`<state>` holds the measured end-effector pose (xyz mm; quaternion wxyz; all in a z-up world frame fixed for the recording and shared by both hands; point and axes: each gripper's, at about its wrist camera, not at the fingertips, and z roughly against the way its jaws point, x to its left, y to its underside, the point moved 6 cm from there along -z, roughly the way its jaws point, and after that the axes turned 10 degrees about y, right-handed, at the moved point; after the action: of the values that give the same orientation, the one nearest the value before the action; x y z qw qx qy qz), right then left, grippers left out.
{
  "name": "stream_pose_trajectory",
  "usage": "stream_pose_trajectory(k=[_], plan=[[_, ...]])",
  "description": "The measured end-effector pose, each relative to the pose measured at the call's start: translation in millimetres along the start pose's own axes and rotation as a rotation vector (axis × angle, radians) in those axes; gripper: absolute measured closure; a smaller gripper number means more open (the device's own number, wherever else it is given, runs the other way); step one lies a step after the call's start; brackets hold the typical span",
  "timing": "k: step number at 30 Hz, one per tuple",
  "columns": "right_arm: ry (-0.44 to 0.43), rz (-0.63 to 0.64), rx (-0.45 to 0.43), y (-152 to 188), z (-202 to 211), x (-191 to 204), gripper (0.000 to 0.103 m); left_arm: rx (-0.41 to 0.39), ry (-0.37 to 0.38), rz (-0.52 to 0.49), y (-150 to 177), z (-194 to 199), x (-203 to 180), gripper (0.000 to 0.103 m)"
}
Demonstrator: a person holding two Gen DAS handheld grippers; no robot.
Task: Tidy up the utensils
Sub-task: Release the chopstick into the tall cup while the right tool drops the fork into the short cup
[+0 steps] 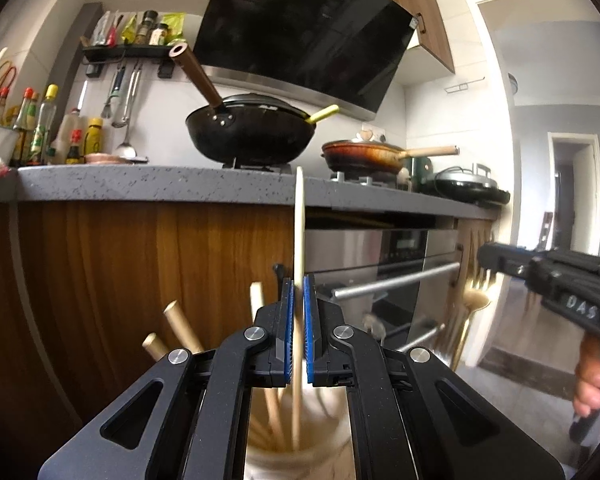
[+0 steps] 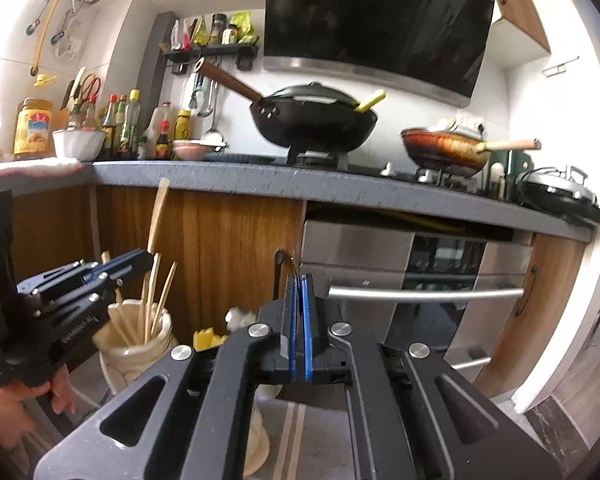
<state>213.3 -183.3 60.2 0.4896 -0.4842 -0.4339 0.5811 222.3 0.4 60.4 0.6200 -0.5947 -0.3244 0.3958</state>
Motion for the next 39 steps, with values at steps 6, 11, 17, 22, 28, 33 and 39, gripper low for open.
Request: stream_pose_trajectory(k=[6,11,17,22,28,33,39], plan=[[0.013,0.002,0.014,18.0,3.9,3.5,0.1,0.029,-0.006,-0.029,14.2,24.8,-4.8,0.094],[0.031,-0.012,0.046,21.1,0.4,-1.4,0.096,0.054,-0.011,-0.019,23.9,45.0,-7.1,0.082],[0.019,-0.041,0.052,22.3,11.4,-7.0,0.057,0.103,-0.027,-0.024,39.2,62.8,-8.5,0.062],[0.014,-0.056,0.048,30.4,33.1,-10.5,0.033,0.131,-0.043,-0.008,52.3,82.2,-9.8,0.042],[-0.027,-0.053,0.067,57.2,52.6,-3.0,0.012,0.153,-0.071,-0.024,69.9,101.9,-15.6,0.022],[-0.066,-0.076,0.099,86.9,54.3,3.9,0.006,0.16,-0.103,-0.018,82.8,112.1,-16.0,0.013],[-0.079,-0.074,0.108,115.3,54.5,10.6,0.006,0.153,-0.138,-0.029,88.3,117.4,-14.3,0.01]])
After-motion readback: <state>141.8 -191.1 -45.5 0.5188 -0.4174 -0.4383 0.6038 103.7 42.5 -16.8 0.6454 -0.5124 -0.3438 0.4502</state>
